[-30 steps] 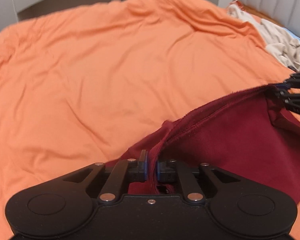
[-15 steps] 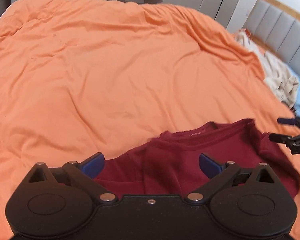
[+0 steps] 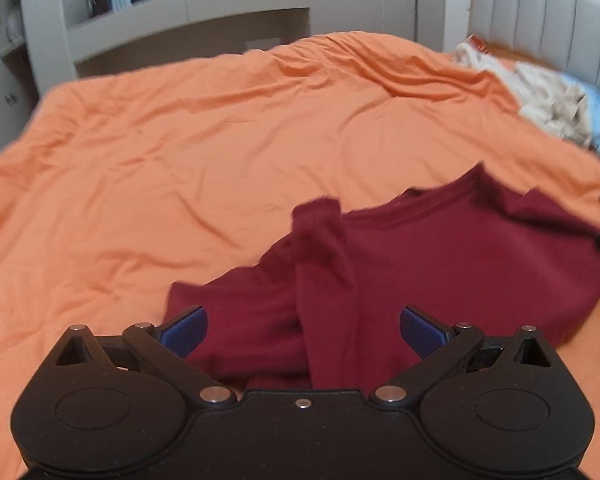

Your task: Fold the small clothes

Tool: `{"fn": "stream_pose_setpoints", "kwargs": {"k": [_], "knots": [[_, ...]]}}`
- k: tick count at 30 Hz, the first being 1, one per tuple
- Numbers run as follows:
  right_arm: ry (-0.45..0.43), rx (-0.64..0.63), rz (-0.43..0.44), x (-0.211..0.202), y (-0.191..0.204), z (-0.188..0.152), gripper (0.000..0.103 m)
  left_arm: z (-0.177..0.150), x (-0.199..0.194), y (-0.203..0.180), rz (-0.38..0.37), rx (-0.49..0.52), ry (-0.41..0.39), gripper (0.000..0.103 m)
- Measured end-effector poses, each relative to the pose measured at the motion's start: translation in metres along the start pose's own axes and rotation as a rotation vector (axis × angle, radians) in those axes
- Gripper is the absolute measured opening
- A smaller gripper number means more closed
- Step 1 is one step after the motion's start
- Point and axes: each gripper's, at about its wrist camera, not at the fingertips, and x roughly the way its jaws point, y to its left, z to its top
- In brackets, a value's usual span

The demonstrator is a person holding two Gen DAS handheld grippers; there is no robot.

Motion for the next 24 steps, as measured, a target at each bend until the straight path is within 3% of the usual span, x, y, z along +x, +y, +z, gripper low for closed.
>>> {"fn": "stream_pose_setpoints", "kwargs": {"k": [2, 5, 7, 8, 9, 11, 17, 20, 24], "knots": [[0.014, 0.039, 0.037, -0.002, 0.001, -0.009, 0.082, -0.008, -0.001, -0.005, 0.034, 0.015, 0.021, 0.088], [0.015, 0.109, 0.088, -0.006, -0.006, -0.02, 0.061, -0.015, -0.004, -0.009, 0.051, 0.001, 0.026, 0.051], [0.014, 0.169, 0.133, -0.006, -0.015, -0.024, 0.034, -0.016, -0.006, -0.005, 0.026, -0.046, 0.028, 0.016], [0.012, 0.194, 0.155, -0.006, -0.019, -0.025, 0.028, -0.015, -0.007, -0.001, 0.009, -0.08, 0.025, 0.01], [0.007, 0.215, 0.167, -0.006, -0.021, -0.026, 0.018, -0.014, -0.007, 0.001, -0.002, -0.108, 0.022, 0.009], [-0.012, 0.221, 0.162, -0.01, -0.022, -0.027, 0.01, -0.011, -0.011, 0.006, -0.001, -0.158, 0.009, 0.007], [-0.12, 0.36, 0.159, -0.034, -0.044, -0.028, 0.008, 0.0, -0.025, 0.019, 0.033, -0.28, -0.032, 0.006], [-0.098, 0.407, 0.17, -0.031, -0.053, -0.037, 0.008, -0.01, -0.015, 0.029, 0.018, -0.348, 0.025, 0.006], [-0.039, 0.339, 0.236, -0.023, -0.048, -0.046, 0.009, -0.023, -0.002, 0.034, -0.01, -0.375, 0.065, 0.006]]}}
